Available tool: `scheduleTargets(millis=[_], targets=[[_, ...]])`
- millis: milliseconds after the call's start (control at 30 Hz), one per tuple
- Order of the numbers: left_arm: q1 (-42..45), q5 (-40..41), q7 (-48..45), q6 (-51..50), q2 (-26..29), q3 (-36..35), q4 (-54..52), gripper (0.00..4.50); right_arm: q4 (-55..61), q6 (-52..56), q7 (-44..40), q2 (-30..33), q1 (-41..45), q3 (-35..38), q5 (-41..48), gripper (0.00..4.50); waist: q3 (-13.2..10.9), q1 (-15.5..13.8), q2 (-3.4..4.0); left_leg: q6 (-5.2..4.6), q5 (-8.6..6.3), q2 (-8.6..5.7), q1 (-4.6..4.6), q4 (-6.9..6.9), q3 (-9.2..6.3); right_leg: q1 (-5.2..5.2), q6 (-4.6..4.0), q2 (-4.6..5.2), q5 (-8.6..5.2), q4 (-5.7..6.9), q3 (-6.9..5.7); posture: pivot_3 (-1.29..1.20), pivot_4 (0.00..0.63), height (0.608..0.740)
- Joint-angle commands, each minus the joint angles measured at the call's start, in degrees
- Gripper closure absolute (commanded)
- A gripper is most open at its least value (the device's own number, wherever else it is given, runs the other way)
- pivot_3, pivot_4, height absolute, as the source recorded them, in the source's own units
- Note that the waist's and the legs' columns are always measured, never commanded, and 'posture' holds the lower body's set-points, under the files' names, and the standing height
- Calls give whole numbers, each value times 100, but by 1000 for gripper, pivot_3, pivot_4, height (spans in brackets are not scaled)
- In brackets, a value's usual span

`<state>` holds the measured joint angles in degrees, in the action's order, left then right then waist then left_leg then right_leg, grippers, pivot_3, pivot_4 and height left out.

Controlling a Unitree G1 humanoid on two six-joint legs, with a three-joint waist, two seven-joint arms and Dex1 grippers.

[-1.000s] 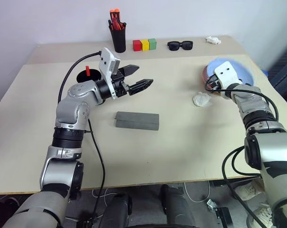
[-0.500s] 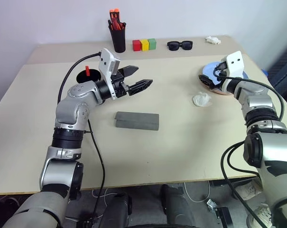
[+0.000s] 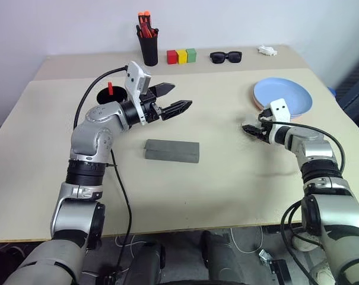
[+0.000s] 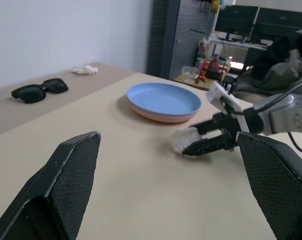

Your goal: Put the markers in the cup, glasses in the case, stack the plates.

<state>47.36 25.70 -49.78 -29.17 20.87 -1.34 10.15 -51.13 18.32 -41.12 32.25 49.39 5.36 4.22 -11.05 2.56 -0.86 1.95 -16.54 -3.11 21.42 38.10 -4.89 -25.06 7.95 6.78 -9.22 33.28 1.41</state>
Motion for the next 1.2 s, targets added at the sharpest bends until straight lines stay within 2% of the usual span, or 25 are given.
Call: scheduleTargets(millis=[33, 100, 300, 367, 500, 600, 800, 1033, 1200], targets=[[105, 62, -9, 86, 50, -108, -152, 0, 165, -67, 73, 102, 281, 164, 129, 3505, 0, -1, 0, 0, 0, 0, 0, 0, 0, 0, 0, 0, 0, 0, 0, 0, 150, 740], [99, 71, 3, 81, 47, -110, -166, 0, 59, -235, 176, 151, 382, 144, 73, 4462, 0, 0, 0, 0, 0, 0, 0, 0, 0, 0, 0, 0, 0, 0, 0, 0, 150, 740], [98, 75, 29, 93, 23, -116, -160, 0, -1001, -1185, 1239, 317, 1206, 530, 108, 4462, 0, 0, 0, 1, 1, 0, 0, -1, 0, -1, 0, 0, 0, -1, 0, 0, 150, 740], [100, 78, 35, 94, 15, -115, -158, 0, -1512, -1580, 1803, 408, 1483, 522, -57, 4462, 0, -8, 0, 2, 1, 0, 0, -1, 1, -1, 0, 0, 0, -3, 1, 0, 150, 740], [109, 78, 38, 87, 11, -109, -167, 0, -2152, -2011, 2316, 492, 1710, 365, -386, 4462, 0, 0, 0, -2, -1, 0, 1, -3, 0, 2, -1, 0, 0, -7, 0, 0, 150, 740], [106, 86, 61, 58, 43, -137, -205, 0, -2389, -2102, 2445, 479, 1769, 503, -372, 3498, 0, 5, 0, -3, -2, 0, 1, -3, 1, 1, -1, 0, 0, -6, 1, 0, 150, 740], [0, 125, 107, -28, 101, -176, -364, 0, -2490, -2365, 2683, 433, 1804, 396, -646, 427, 0, 17, 0, -2, -1, 0, 0, -4, 1, 1, 0, 0, 0, -6, 2, 0, 150, 740], [-55, 162, 173, -26, 119, -183, -432, 0, -2339, -2641, 2523, 444, 1956, 469, -603, 427, 0, 15, 0, -1, 0, 0, 0, -4, 1, 1, 0, 0, 0, -6, 2, 0, 150, 740], [-83, 161, 155, 28, 164, -191, -385, 0, -1984, -2911, 1696, 385, 1846, 677, -201, 427, 0, 15, 0, -2, -1, 0, 0, -4, 1, 1, 0, 0, 0, -6, 2, 0, 150, 740]])
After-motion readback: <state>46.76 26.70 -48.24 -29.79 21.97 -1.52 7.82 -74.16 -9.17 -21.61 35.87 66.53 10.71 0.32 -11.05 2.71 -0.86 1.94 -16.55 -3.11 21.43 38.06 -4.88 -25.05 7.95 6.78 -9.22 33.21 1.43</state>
